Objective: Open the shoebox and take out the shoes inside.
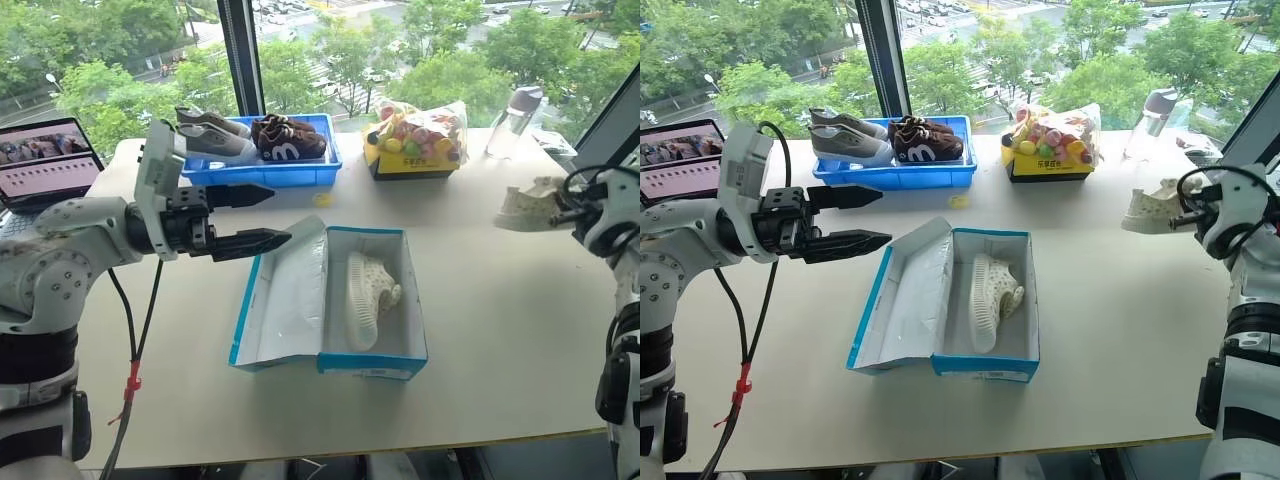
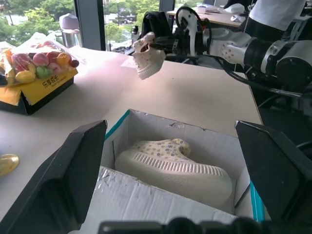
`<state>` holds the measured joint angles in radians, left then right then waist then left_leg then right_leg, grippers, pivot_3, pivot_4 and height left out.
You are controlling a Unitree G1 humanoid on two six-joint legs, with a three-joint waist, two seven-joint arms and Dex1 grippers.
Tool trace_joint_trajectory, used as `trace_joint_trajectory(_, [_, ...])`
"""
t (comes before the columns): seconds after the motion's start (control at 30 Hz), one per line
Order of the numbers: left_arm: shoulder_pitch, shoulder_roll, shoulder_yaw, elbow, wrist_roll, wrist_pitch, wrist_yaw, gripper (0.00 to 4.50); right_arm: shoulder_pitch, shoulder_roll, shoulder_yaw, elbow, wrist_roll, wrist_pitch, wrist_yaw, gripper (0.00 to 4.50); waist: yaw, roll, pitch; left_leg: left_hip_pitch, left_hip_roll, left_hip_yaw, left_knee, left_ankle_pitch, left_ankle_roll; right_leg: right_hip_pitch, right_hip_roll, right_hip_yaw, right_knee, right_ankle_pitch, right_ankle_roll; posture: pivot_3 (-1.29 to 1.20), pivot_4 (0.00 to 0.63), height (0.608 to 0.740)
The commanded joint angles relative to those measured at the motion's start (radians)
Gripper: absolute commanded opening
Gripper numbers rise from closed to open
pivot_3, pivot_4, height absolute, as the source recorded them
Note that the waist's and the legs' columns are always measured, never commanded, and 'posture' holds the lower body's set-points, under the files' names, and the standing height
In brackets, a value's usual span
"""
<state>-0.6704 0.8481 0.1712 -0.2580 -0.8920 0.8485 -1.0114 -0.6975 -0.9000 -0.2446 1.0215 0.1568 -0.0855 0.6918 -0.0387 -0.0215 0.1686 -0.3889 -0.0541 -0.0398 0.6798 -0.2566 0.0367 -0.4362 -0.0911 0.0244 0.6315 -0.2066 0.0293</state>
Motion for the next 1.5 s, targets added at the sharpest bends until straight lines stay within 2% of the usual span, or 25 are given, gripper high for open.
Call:
trace_joint_trajectory(0.03, [-0.041, -0.009, -0.013, 0.014, 0.017, -0.033, -0.024, 4.5, 0.164, -0.051, -0.052, -0.232, 0.108, 0.136, 0.186, 0.4, 0.0, 0.0, 0.0, 0.0, 0.0, 0.0, 0.0, 0.0, 0.0, 0.001, 0.0, 0.0, 0.0, 0.0, 0.0, 0.0, 0.15, 0.736])
trace_joint_trajectory(0.17, [-0.071, -0.028, -0.041, 0.046, 0.037, -0.045, -0.053, 4.5, 0.373, -0.13, -0.094, -0.478, 0.173, 0.315, 0.296, 1.71, 0.004, 0.001, 0.0, 0.002, 0.0, 0.0, 0.001, -0.001, 0.001, 0.003, 0.0, 0.0, 0.0, 0.0, 0.001, 0.0, 0.15, 0.736])
trace_joint_trajectory(0.23, [-0.085, -0.036, -0.061, 0.07, 0.054, -0.055, -0.07, 4.5, 0.543, -0.22, -0.109, -0.61, 0.188, 0.4, 0.421, 2.42, 0.009, 0.001, 0.0, 0.004, 0.0, 0.0, 0.001, -0.001, 0.002, 0.005, 0.0, 0.0, 0.0, -0.001, 0.002, 0.0, 0.15, 0.736])
trace_joint_trajectory(0.3, [-0.089, -0.038, -0.076, 0.088, 0.071, -0.066, -0.089, 4.5, 0.644, -0.289, -0.148, -0.678, 0.197, 0.459, 0.476, 3.09, 0.012, 0.001, 0.0, 0.006, 0.001, 0.0, 0.0, -0.002, 0.004, 0.008, 0.0, -0.001, -0.001, -0.001, 0.003, 0.0, 0.15, 0.736])
trace_joint_trajectory(0.43, [-0.083, -0.052, -0.092, 0.089, 0.097, -0.079, -0.093, 4.5, 0.51, -0.336, -0.228, -0.685, 0.257, 0.532, 0.425, 4.46, -0.005, 0.0, 0.0, 0.016, 0.001, 0.006, 0.001, -0.003, 0.005, 0.016, 0.0, 0.004, -0.002, -0.001, 0.005, 0.0, 0.15, 0.736])
trace_joint_trajectory(0.53, [-0.077, -0.057, -0.1, 0.085, 0.112, -0.084, -0.096, 4.5, 0.397, -0.309, -0.217, -0.806, 0.339, 0.627, 0.412, 4.46, -0.009, 0.0, 0.001, 0.02, 0.003, 0.012, 0.001, -0.003, 0.005, 0.018, 0.001, 0.01, -0.002, -0.005, 0.01, 0.0, 0.15, 0.736])
trace_joint_trajectory(0.67, [-0.076, -0.055, -0.096, 0.081, 0.118, -0.081, -0.094, 4.5, 0.19, -0.193, -0.01, -1.156, 0.459, 0.758, 0.386, 4.46, -0.013, 0.0, 0.001, 0.02, 0.008, 0.014, 0.0, -0.003, 0.005, 0.016, 0.007, 0.014, -0.002, -0.003, 0.008, 0.0, 0.15, 0.736])
trace_joint_trajectory(0.8, [-0.069, -0.052, -0.086, 0.07, 0.119, -0.076, -0.086, 4.5, 0.115, -0.128, 0.196, -1.279, 0.41, 0.745, 0.439, 4.46, 0.01, -0.001, 0.001, 0.017, 0.015, 0.014, 0.0, -0.005, 0.002, 0.013, 0.013, 0.013, -0.002, 0.0, 0.004, 0.0, 0.15, 0.736])
trace_joint_trajectory(0.9, [-0.056, -0.05, -0.077, 0.058, 0.119, -0.073, -0.077, 4.5, 0.076, -0.097, 0.317, -1.308, 0.358, 0.714, 0.479, 4.46, 0.03, -0.001, 0.001, 0.01, 0.014, 0.014, 0.003, -0.008, 0.003, 0.008, 0.012, 0.012, -0.004, 0.0, 0.004, 0.0, 0.15, 0.736])
trace_joint_trajectory(0.97, [-0.044, -0.049, -0.067, 0.046, 0.115, -0.069, -0.065, 4.5, 0.047, -0.079, 0.386, -1.297, 0.313, 0.685, 0.509, 4.46, 0.033, -0.001, 0.0, -0.002, 0.013, 0.014, 0.01, -0.008, 0.005, -0.003, 0.01, 0.013, -0.002, 0.001, 0.004, 0.0, 0.15, 0.736])
trace_joint_trajectory(1.1, [-0.023, -0.046, -0.049, 0.018, 0.102, -0.061, -0.04, 4.5, -0.016, -0.072, 0.485, -1.15, 0.147, 0.566, 0.532, 4.46, 0.033, -0.001, 0.001, -0.016, 0.012, 0.014, 0.019, -0.009, 0.003, -0.015, 0.01, 0.014, -0.001, 0.002, 0.006, 0.0, 0.15, 0.736])
trace_joint_trajectory(1.3, [-0.014, -0.053, -0.015, 0.001, 0.095, -0.063, 0.0, 4.5, -0.089, -0.041, 0.61, -1.043, -0.047, 0.43, 0.57, 4.46, 0.033, -0.001, 0.0, -0.017, 0.011, 0.015, 0.019, -0.009, 0.004, -0.018, 0.009, 0.014, 0.0, 0.003, 0.006, 0.0, 0.15, 0.736])
trace_joint_trajectory(1.5, [0.011, -0.048, -0.002, -0.023, 0.088, -0.062, 0.024, 4.5, -0.127, 0.023, 0.675, -1.055, -0.139, 0.388, 0.606, 4.46, 0.027, -0.001, 0.0, -0.017, 0.012, 0.015, 0.019, -0.009, 0.004, -0.018, 0.01, 0.014, 0.001, 0.004, 0.005, 0.0, 0.15, 0.736])
